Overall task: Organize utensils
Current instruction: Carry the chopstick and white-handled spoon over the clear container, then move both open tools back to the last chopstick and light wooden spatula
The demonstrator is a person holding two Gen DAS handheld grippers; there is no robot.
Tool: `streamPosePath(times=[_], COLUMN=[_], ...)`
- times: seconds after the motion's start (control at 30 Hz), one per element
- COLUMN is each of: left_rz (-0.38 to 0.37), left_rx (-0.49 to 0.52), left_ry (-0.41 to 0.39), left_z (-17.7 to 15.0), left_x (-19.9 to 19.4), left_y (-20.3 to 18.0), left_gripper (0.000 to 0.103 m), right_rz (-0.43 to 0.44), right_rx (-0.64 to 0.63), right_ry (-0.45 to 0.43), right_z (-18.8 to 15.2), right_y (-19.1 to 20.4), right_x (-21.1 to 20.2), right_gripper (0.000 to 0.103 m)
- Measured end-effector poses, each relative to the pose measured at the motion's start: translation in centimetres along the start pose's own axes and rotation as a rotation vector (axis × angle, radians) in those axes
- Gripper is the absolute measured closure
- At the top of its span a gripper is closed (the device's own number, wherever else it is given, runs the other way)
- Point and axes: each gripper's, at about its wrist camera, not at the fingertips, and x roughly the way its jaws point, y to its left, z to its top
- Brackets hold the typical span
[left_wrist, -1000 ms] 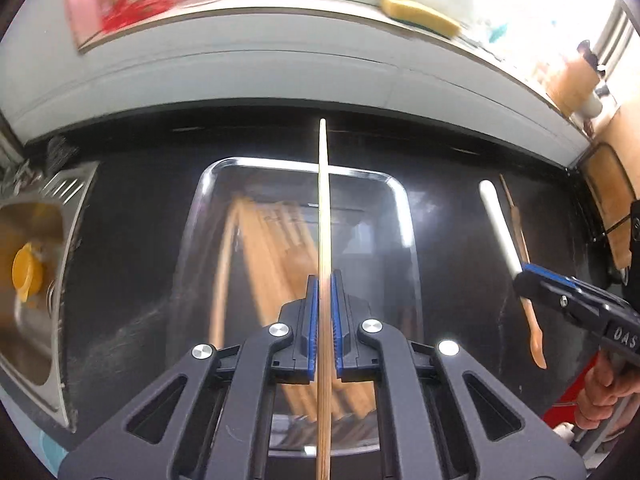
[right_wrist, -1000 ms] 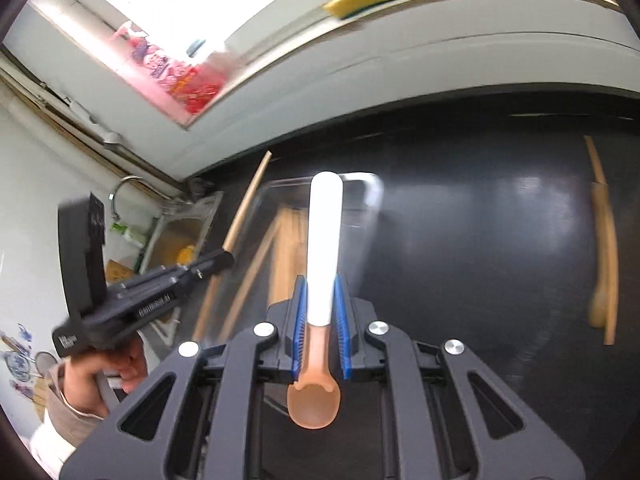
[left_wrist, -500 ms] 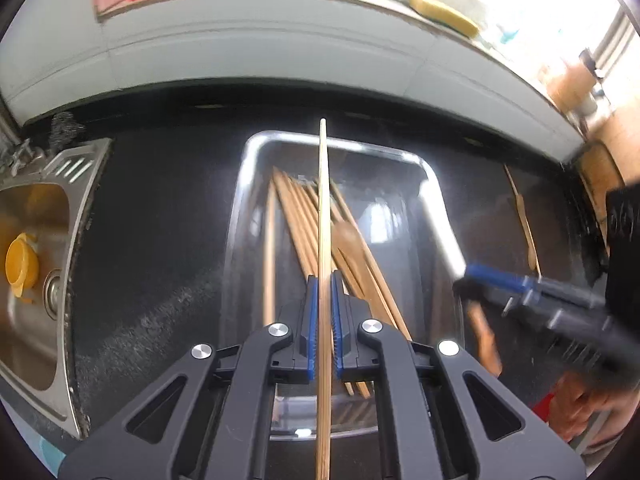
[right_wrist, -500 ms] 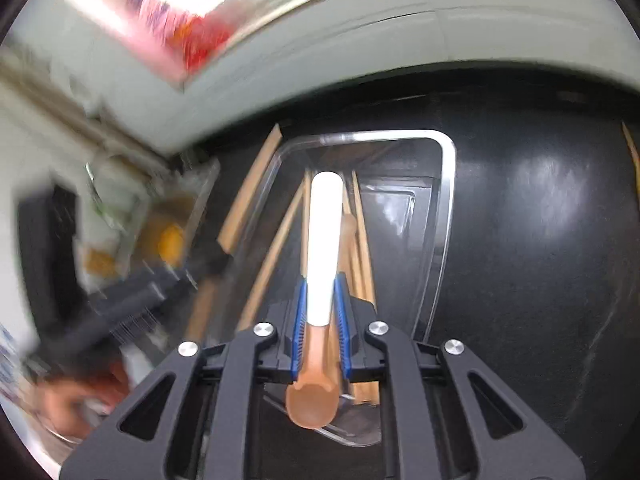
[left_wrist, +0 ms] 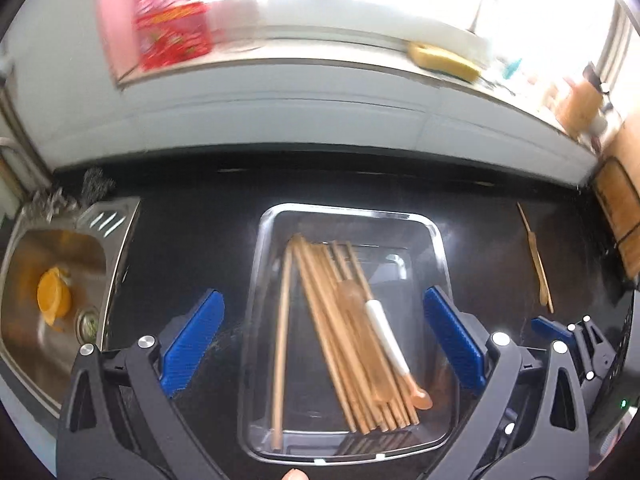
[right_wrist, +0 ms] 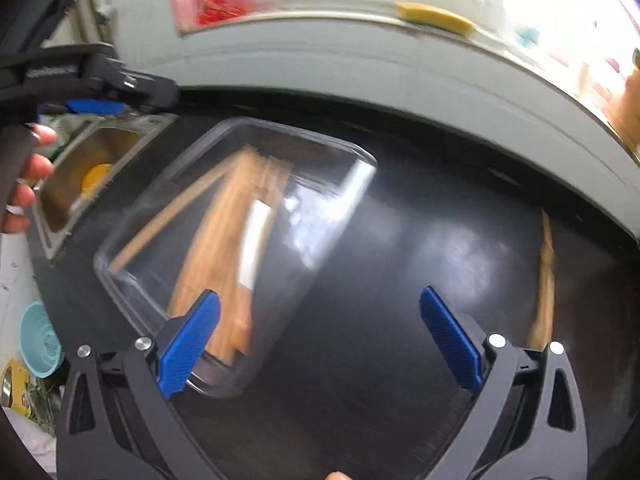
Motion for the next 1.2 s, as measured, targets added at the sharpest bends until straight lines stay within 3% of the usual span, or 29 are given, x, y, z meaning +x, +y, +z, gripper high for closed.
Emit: streamPosePath(times=[0.17, 0.4, 0.67, 0.8, 1.2], left_rz=[-0.053, -0.179, -0.161, -0.116, -0.016], left_rx=[0.066, 0.204, 0.334, 0.351, 0.283], left_ry=[0.028, 0.158, 0.197, 0.225, 0.286], left_z=[0.1, -1.5, -2.5, -3.0, -1.9], left_x=[2.0, 7.0, 11.2, 14.2, 19.3], left_y=[-6.6, -19.1, -30.0, -33.6, -35.6], left_gripper=[0.006, 0.006, 0.006, 0.006, 0.006], right_rz=[-0.086, -0.153, -0.165, -0.128, -0.072], right_rx=[0.101, 0.251, 0.331, 0.335, 0.252], right_ry=[0.061, 0.122, 0.194, 0.181, 0.180], right_z=[-3.5, -8.5, -13.8, -15.0, -13.5], right_y=[-5.7, -14.1, -20.9, -22.6, -25.5], right_x=[-0.6, -2.4, -3.2, -3.6, -0.3], right_gripper=[0.007, 0.007, 0.007, 0.007, 0.007])
